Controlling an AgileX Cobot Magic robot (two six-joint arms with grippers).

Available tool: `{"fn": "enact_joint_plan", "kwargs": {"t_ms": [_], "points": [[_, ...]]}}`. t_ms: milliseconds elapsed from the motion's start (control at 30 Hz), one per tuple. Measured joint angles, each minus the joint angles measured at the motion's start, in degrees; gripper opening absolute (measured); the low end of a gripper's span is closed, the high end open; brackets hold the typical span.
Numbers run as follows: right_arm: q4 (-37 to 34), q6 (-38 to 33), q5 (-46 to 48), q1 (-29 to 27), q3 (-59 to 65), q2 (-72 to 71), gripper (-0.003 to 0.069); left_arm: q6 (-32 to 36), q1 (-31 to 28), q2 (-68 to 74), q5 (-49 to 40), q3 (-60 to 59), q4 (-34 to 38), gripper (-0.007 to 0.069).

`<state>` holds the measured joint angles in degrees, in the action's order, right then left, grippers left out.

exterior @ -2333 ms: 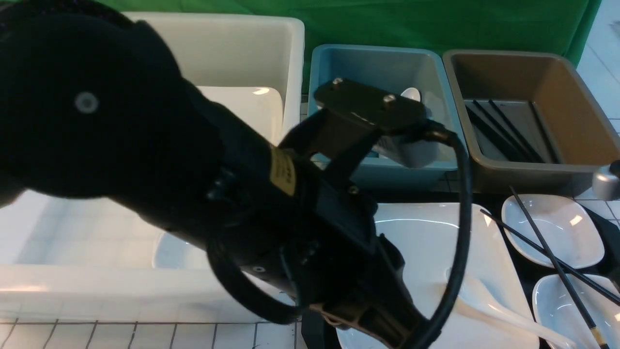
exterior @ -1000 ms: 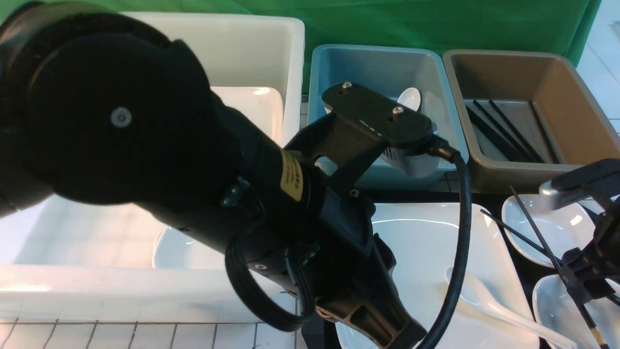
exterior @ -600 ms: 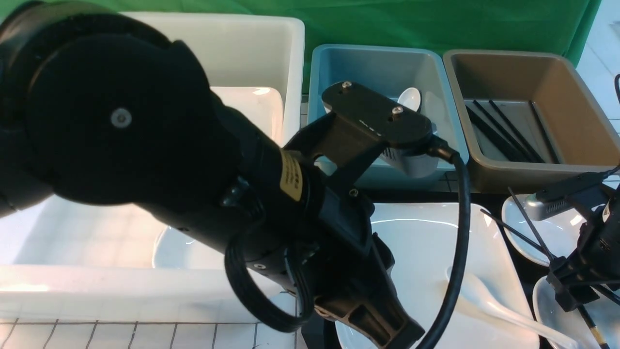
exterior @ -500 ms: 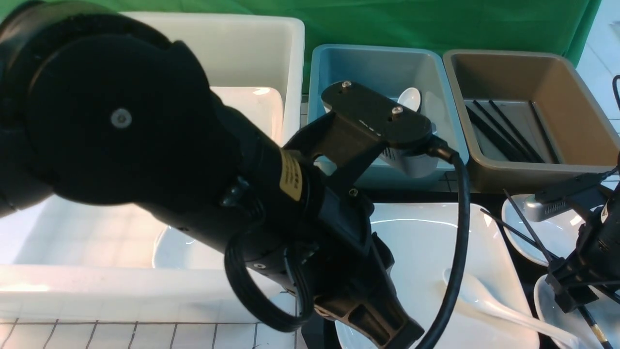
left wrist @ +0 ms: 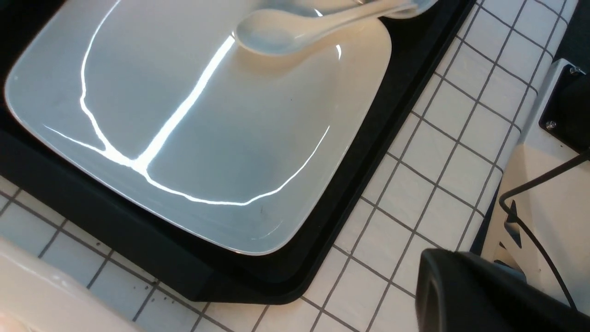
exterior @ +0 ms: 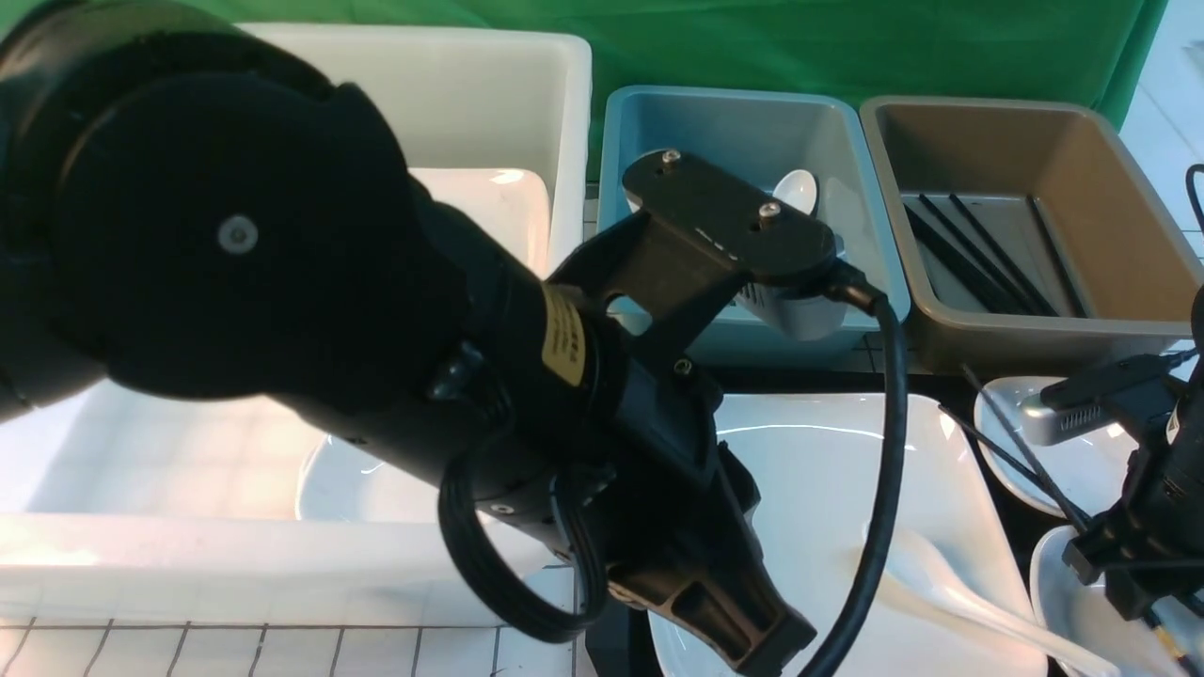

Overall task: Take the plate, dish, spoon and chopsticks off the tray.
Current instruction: Use the right arm to grab a pair of chopsticks from the plate, then use the right arm to put the chopsticks into the small storage box on the right

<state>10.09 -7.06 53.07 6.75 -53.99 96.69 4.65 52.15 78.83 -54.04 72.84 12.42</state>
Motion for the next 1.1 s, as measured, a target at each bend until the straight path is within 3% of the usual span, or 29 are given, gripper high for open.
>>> {"fn": "enact_joint_plan", "kwargs": {"t_ms": [67,233,867,1100], "points": [[0.0,0.51,0.83,0.0,0.0,0.0,0.0181,0.11,0.0,0.0,0.38,0.0,-0.13,-0.0001],[0.0,0.94,1.71,0.0,0.0,0.0,0.0076,0.27,0.05,0.0,1.19,0.0,-0.21,-0.0001],[-4.21,-1.77,10.96,0.0,-0.07,-9.83,0.0062,0.27,0.05,0.0,3.92,0.0,-0.26,-0.0001],[-9.14,-3.58,12.99,-0.07,-0.1,-19.05,0.0062,0.27,0.05,0.01,10.4,0.0,-0.26,-0.0001]]}}
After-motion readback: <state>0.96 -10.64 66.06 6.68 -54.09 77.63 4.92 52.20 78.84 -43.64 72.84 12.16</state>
